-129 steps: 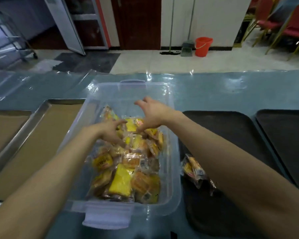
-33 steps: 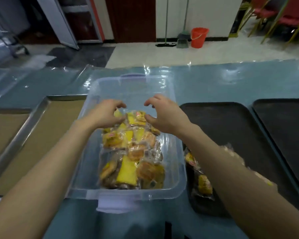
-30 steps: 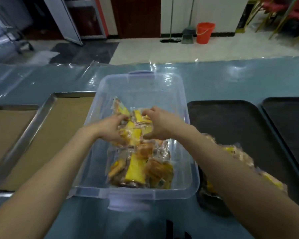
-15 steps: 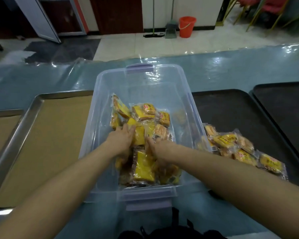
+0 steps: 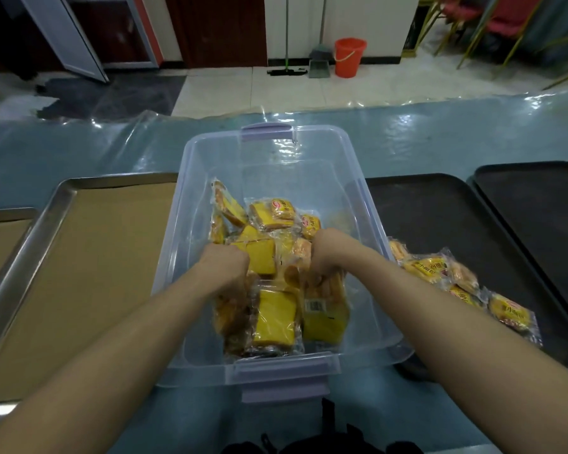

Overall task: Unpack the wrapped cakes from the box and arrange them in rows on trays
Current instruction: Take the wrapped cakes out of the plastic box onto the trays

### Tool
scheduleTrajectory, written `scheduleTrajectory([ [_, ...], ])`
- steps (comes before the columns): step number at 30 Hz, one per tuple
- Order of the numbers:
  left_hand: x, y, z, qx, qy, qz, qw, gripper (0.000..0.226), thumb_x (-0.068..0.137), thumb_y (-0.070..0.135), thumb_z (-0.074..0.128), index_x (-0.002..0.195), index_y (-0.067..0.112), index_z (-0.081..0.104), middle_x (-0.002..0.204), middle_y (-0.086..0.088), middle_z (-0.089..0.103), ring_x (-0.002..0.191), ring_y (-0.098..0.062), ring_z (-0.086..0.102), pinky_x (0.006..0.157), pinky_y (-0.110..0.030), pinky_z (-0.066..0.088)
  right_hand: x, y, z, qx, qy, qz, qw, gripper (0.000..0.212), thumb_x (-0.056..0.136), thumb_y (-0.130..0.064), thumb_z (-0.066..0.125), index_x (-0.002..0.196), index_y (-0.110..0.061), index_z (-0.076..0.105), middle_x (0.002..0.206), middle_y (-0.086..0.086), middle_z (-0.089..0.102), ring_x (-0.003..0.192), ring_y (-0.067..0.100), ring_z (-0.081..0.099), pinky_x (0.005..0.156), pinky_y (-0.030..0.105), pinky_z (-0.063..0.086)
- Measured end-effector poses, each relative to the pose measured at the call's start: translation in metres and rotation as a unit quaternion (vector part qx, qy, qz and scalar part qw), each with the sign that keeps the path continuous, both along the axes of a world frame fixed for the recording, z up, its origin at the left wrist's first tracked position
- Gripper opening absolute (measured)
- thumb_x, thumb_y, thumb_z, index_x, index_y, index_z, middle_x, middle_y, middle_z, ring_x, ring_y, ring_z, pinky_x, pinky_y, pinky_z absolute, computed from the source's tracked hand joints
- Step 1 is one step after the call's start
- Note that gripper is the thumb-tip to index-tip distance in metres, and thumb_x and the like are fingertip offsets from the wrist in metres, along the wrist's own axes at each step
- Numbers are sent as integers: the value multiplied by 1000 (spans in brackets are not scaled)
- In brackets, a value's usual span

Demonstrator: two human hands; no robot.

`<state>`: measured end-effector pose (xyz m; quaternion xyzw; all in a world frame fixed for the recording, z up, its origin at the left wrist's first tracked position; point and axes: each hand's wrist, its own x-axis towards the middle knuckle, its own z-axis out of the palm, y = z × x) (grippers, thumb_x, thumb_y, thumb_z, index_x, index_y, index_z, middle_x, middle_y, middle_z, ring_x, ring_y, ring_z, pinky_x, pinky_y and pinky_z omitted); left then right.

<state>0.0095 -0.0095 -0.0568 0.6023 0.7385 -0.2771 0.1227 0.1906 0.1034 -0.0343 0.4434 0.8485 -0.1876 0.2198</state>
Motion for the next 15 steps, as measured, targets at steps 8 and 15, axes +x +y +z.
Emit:
scheduleTrajectory([
  [8,-37,32,37,68,-220,77,970,43,82,50,87,109,23,69,107,0,69,95,-19,66,83,-39,59,5,22,31,51,117,-75,989,10,88,-16,76,93,-8,78,89,9,74,80,27,74,73,38,67],
  [15,-18,77,22,125,-264,68,954,33,87,42,89,100,19,70,91,2,68,92,-25,67,75,-35,52,9,37,61,178,254,-150,939,20,87,-30,74,76,-14,71,70,3,70,66,22,70,61,39,64],
])
